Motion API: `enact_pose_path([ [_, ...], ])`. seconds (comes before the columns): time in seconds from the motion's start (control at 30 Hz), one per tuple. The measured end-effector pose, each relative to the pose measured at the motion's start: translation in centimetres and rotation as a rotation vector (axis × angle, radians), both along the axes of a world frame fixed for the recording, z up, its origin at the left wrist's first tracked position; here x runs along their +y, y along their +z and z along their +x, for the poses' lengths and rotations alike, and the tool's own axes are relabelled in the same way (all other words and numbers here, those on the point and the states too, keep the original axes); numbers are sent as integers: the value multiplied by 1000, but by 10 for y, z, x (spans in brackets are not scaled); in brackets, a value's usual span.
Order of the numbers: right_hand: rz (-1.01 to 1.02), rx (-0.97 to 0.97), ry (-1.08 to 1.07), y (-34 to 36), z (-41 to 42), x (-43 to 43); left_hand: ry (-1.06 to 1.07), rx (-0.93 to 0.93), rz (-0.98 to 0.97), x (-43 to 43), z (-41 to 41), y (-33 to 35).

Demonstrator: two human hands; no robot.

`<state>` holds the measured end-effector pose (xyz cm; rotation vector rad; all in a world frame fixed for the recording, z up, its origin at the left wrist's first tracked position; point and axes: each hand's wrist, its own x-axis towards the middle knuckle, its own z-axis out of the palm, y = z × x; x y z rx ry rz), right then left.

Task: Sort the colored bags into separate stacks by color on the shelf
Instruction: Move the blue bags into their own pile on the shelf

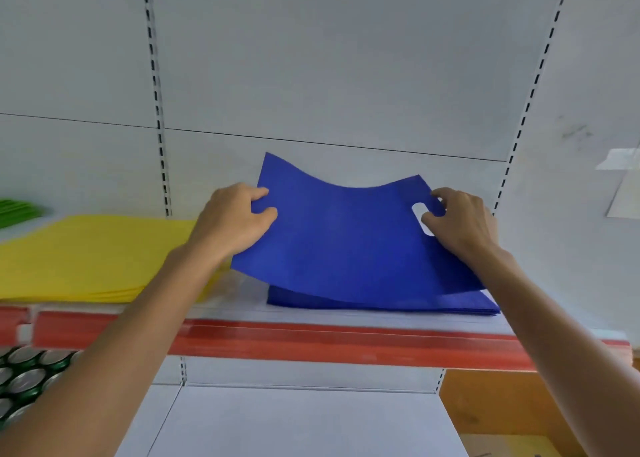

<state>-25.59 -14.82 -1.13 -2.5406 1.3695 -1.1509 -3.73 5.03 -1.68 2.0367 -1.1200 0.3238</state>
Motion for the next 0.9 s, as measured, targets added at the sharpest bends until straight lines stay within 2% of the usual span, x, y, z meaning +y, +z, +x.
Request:
enact_pose_path([
  [0.17, -22, 24, 26, 17, 50, 65, -14, 6, 16, 62, 51, 1],
  [0.53, 42, 61, 78, 12, 222, 242, 40, 24, 104, 257, 230, 0],
  [0.63, 67, 107, 71, 13, 259, 270, 37, 51, 122, 288, 267, 1],
  [0.9, -34, 88, 141, 28, 373, 324, 84, 80, 71, 352, 368, -4],
])
